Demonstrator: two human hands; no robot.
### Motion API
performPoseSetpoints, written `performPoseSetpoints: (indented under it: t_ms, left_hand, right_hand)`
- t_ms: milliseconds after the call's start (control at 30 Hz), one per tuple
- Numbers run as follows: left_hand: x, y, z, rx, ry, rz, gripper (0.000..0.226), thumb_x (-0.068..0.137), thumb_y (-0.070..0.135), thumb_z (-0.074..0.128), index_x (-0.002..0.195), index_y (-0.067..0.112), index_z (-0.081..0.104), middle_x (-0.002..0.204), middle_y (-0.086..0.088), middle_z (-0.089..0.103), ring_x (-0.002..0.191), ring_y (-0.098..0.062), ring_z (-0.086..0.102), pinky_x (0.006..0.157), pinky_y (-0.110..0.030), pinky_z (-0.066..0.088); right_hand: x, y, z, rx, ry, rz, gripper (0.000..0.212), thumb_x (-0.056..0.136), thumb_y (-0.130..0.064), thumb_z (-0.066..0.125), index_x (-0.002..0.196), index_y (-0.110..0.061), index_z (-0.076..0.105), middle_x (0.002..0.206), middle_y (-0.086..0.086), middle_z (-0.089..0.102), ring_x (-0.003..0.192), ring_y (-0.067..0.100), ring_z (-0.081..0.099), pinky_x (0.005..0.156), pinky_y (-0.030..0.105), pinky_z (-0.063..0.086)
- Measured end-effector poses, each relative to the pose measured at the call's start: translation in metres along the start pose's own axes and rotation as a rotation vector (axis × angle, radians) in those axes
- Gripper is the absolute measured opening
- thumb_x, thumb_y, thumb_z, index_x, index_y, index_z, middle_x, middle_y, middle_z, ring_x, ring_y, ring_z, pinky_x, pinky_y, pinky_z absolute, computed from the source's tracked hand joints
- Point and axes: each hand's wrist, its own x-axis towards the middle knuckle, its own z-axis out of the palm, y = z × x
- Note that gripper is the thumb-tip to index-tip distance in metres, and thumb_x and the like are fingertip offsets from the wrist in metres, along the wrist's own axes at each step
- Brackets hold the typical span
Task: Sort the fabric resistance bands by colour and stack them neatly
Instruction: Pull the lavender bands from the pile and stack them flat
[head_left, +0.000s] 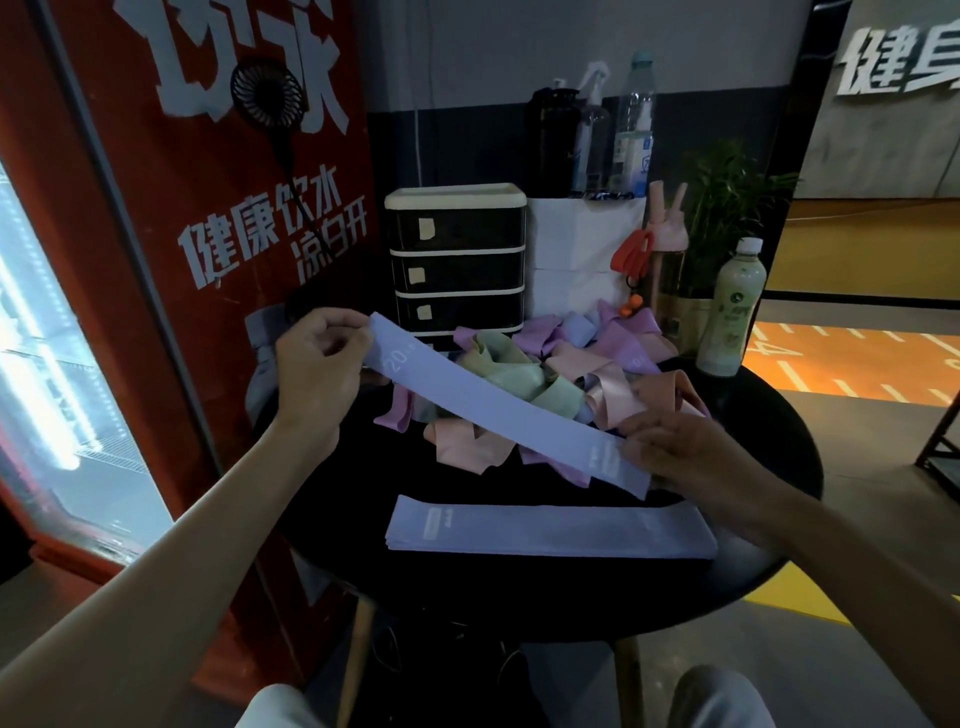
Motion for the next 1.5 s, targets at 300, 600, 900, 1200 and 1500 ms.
performPoseSetpoints:
  t_ms: [300,600,900,1200,1500]
  left_hand:
    - [-0.058,-0.040,-0.021,0.317,-0.214,0.107,0.020,0.092,0.007,0.066,0.088,0.026,0.071,0.082,0.009,0.071,0.073,-0.002,0.066,0.065,-0.017,0.053]
    - [-0.095,-0.063,-0.031,0.402,-0.256,0.113,0.024,0.086,0.006,0.071,0.082,0.029,0.070,0.082,0.014,0.070,0.079,-0.004,0.066,0.070,-0.009,0.048]
    - [-0.112,-0.077,-0.030,0.384,-0.241,0.104,0.017,0.086,0.003,0.070,0.087,0.021,0.071,0.082,0.001,0.068,0.079,-0.008,0.064,0.073,-0.011,0.046]
    - [-0.111,-0.083,-0.030,0.426,-0.273,0.087,0.019,0.086,0.005,0.070,0.083,0.023,0.069,0.079,0.002,0.066,0.077,-0.011,0.062,0.070,-0.015,0.046]
    - [-0.108,-0.087,-0.032,0.481,-0.289,0.169,0.021,0.085,0.002,0.070,0.083,0.023,0.068,0.091,0.004,0.060,0.086,-0.010,0.058,0.075,-0.012,0.042]
  right_hand:
    - [-0.020,0.022,-0.014,-0.103,0.352,-0.013,0.017,0.087,-0.015,0.070,0.092,-0.007,0.056,0.082,0.009,0.069,0.077,0.023,0.066,0.066,0.041,0.051]
    - [-0.030,0.043,-0.012,-0.293,0.380,-0.096,0.011,0.086,-0.011,0.070,0.083,-0.006,0.061,0.079,0.019,0.067,0.079,0.032,0.061,0.065,0.035,0.042]
    - [-0.035,0.059,-0.008,-0.322,0.405,-0.121,0.005,0.087,-0.011,0.068,0.088,-0.011,0.063,0.083,0.005,0.067,0.083,0.019,0.063,0.068,0.031,0.047]
    - [-0.037,0.060,-0.007,-0.382,0.409,-0.118,0.004,0.089,-0.015,0.065,0.092,-0.014,0.062,0.085,-0.004,0.065,0.082,0.007,0.061,0.068,0.026,0.049]
    - [-0.036,0.065,-0.009,-0.505,0.411,-0.171,0.016,0.088,-0.013,0.066,0.100,-0.019,0.058,0.104,0.001,0.053,0.089,0.012,0.052,0.075,0.021,0.044]
